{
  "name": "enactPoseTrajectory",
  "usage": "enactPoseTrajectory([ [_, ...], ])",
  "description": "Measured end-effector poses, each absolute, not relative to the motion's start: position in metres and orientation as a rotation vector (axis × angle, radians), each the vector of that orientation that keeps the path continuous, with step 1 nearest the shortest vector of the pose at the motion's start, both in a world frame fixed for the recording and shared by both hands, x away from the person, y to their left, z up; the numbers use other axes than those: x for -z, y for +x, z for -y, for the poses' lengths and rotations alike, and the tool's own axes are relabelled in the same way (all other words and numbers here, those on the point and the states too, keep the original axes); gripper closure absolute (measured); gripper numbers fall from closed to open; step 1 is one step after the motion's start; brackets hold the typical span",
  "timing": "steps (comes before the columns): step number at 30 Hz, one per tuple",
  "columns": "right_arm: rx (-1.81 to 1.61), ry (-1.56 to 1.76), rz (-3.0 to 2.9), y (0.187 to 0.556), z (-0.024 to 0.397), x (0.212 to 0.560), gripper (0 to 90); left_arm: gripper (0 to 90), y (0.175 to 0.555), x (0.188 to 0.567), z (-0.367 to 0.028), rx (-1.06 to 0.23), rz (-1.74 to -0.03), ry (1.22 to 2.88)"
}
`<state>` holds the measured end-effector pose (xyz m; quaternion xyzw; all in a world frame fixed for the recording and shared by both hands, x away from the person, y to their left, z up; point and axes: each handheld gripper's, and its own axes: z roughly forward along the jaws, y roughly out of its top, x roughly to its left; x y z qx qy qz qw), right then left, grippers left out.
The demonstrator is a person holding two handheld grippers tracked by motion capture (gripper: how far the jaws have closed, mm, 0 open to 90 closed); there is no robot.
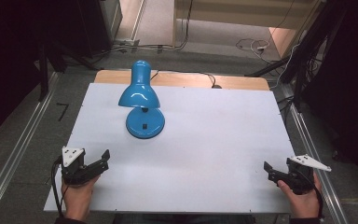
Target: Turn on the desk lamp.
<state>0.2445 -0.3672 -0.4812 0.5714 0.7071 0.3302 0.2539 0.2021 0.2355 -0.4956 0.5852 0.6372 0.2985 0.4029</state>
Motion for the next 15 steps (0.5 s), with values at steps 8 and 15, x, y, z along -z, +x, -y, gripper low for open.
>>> enactPoseTrajectory([
  [8, -0.893, 1.547, -1.918, 0.2443, 0.3673, 0.4808, 9.6, 13.3, 0.2023, 0.4947, -0.2323, -0.750, -1.597, 1.484],
  [15, -0.889, 1.552, -1.923, 0.2456, 0.3670, 0.4818, 9.7, 13.2, 0.2045, 0.4944, -0.2310, -0.748, -1.596, 1.488],
])
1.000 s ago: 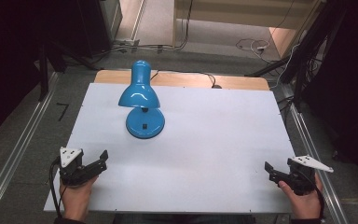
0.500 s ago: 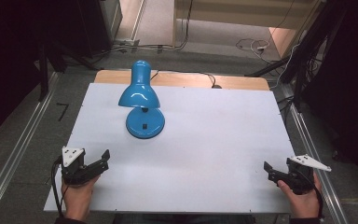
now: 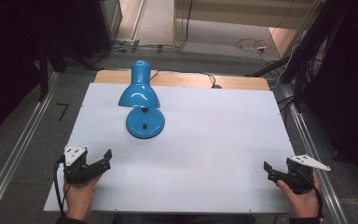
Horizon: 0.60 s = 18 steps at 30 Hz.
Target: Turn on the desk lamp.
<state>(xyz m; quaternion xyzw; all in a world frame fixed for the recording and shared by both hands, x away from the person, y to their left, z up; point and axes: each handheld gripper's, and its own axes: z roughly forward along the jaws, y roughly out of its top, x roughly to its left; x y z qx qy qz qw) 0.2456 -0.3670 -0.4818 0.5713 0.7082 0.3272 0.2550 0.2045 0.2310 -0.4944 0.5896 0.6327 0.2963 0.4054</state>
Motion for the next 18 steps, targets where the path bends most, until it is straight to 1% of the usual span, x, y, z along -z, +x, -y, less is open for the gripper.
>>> enactPoseTrajectory([
  [18, -0.894, 1.551, -1.918, 0.2450, 0.3674, 0.4812, 9.7, 13.2, 0.2098, 0.4921, -0.2218, -0.741, -1.572, 1.492],
])
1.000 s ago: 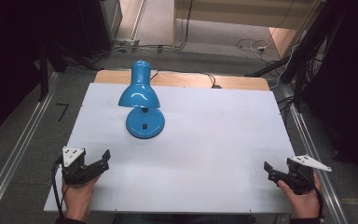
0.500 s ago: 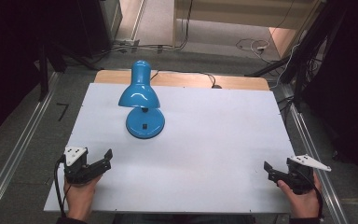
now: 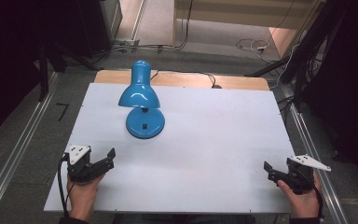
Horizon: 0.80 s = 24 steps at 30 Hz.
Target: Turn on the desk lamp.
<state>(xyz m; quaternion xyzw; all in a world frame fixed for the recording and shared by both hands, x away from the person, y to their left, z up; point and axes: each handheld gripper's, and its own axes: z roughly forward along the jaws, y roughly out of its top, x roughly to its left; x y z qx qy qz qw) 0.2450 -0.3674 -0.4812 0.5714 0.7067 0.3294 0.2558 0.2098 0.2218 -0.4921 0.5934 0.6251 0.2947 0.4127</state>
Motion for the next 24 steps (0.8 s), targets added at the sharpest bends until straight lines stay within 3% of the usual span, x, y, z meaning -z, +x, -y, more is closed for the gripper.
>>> enactPoseTrajectory([
  [24, -0.894, 1.554, -1.921, 0.246, 0.367, 0.482, 9.8, 13.3, 0.228, 0.488, -0.204, -0.723, -1.524, 1.521],
])
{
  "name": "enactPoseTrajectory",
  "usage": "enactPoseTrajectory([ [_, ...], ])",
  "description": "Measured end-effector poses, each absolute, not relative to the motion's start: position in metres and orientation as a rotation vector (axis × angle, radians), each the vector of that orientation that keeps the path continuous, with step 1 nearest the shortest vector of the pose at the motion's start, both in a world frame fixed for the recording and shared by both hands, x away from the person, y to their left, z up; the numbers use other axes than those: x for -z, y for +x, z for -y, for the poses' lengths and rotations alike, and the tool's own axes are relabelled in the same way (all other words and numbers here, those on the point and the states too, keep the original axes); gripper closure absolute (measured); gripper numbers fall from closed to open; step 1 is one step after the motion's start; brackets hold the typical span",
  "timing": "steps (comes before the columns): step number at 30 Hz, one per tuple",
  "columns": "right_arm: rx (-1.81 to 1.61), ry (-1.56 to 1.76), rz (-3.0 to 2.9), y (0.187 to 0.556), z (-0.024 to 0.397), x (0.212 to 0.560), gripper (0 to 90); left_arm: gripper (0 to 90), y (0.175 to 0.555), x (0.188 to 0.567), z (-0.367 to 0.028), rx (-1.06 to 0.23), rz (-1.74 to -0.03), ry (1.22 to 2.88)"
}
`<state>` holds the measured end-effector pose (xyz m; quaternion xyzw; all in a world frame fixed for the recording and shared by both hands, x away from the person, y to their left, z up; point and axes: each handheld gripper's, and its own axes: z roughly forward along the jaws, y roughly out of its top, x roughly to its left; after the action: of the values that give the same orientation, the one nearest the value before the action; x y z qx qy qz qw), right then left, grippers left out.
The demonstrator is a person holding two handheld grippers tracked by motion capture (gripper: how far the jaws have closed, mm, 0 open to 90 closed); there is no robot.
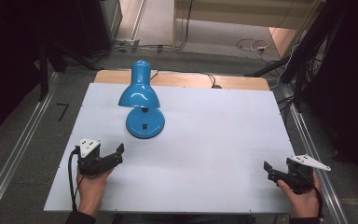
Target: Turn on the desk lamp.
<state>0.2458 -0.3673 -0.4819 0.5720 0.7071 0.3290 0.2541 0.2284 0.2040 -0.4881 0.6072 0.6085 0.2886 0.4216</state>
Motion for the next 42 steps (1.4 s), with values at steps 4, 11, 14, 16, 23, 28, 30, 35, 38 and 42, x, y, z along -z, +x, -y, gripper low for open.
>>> enactPoseTrajectory([
  [4, -0.894, 1.553, -1.923, 0.246, 0.368, 0.482, 9.9, 13.3, 0.231, 0.488, -0.203, -0.722, -1.523, 1.525],
  [11, -0.887, 1.559, -1.926, 0.247, 0.367, 0.483, 9.9, 13.3, 0.236, 0.488, -0.200, -0.719, -1.514, 1.533],
  [14, -0.890, 1.557, -1.925, 0.247, 0.367, 0.483, 9.9, 13.3, 0.238, 0.488, -0.198, -0.719, -1.510, 1.536],
  [16, -0.887, 1.559, -1.927, 0.246, 0.367, 0.483, 9.9, 13.4, 0.239, 0.488, -0.197, -0.718, -1.512, 1.537],
  [23, -0.888, 1.563, -1.927, 0.247, 0.367, 0.483, 10.0, 13.8, 0.245, 0.488, -0.194, -0.718, -1.506, 1.544],
  [28, -0.889, 1.564, -1.927, 0.247, 0.367, 0.483, 9.9, 13.8, 0.250, 0.489, -0.187, -0.712, -1.498, 1.558],
  [30, -0.886, 1.563, -1.930, 0.247, 0.367, 0.483, 9.9, 13.8, 0.252, 0.489, -0.185, -0.709, -1.491, 1.559],
  [35, -0.883, 1.568, -1.932, 0.248, 0.367, 0.484, 10.0, 13.8, 0.257, 0.489, -0.181, -0.704, -1.484, 1.565],
  [38, -0.883, 1.567, -1.933, 0.248, 0.367, 0.484, 9.9, 13.9, 0.259, 0.489, -0.180, -0.704, -1.485, 1.566],
  [42, -0.883, 1.565, -1.934, 0.248, 0.367, 0.484, 10.0, 13.9, 0.260, 0.489, -0.179, -0.704, -1.479, 1.569],
])
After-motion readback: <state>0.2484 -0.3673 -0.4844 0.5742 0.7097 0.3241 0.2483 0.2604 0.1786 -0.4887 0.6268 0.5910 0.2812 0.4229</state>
